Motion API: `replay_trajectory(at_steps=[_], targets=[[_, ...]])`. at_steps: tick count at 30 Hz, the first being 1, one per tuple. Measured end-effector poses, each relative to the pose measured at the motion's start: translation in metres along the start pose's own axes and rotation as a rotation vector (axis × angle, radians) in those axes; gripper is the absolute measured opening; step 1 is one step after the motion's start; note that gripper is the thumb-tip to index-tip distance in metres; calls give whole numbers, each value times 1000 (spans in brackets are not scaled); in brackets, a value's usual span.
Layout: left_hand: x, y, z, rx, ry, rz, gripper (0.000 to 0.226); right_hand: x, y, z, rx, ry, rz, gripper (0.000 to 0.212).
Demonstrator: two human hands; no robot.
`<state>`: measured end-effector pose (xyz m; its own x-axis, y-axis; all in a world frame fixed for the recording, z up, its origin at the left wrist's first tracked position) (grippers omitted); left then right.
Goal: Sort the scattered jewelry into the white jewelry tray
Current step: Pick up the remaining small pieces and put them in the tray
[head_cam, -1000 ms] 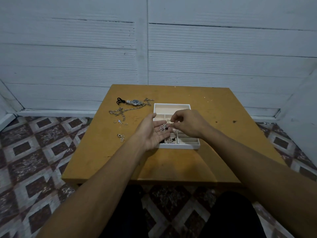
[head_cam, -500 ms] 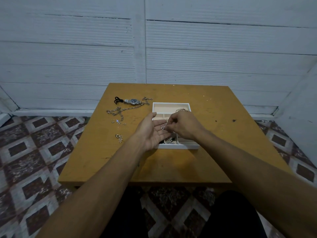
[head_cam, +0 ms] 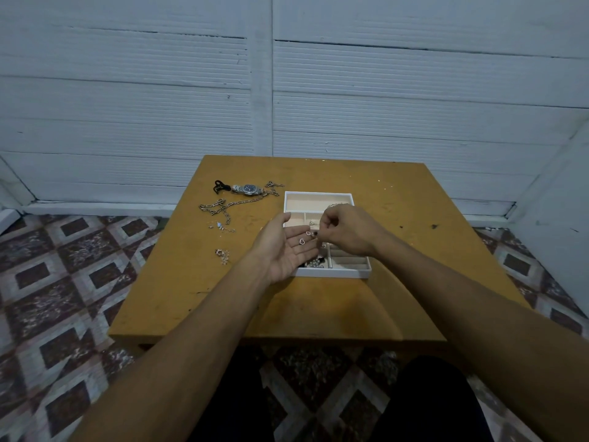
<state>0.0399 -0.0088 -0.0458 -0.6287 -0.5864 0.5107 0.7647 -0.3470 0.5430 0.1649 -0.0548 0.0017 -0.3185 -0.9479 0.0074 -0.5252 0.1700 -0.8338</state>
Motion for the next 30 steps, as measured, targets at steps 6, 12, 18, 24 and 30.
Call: replay_trajectory(at_steps=[6, 12, 18, 24, 30], targets=[[3, 4, -3, 25, -10, -12, 52, 2, -4, 7, 4, 13, -23, 16], [5, 7, 4, 42, 11, -30, 52, 4, -7, 12, 23, 19, -3, 7], [10, 14, 20, 67, 55, -77, 52, 13, 1, 14, 0, 43, -108, 31], [13, 17, 17, 100, 44, -88, 52, 14, 7, 19, -115, 35, -30, 9], [13, 3, 23, 113, 70, -78, 52, 20, -6, 23, -205, 37, 13, 10]])
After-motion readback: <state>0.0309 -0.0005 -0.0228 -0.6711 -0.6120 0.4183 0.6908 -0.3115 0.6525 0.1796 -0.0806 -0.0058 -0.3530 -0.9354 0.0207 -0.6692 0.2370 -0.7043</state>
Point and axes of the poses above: each hand's wrist, its own x-axis away from the middle knuckle, its own y-axis out of the palm, z = x × y, the point moved 5 cm from there along -x, towards the middle knuckle, and after that the axes turned 1 degree about x, right-handed, at the moved point
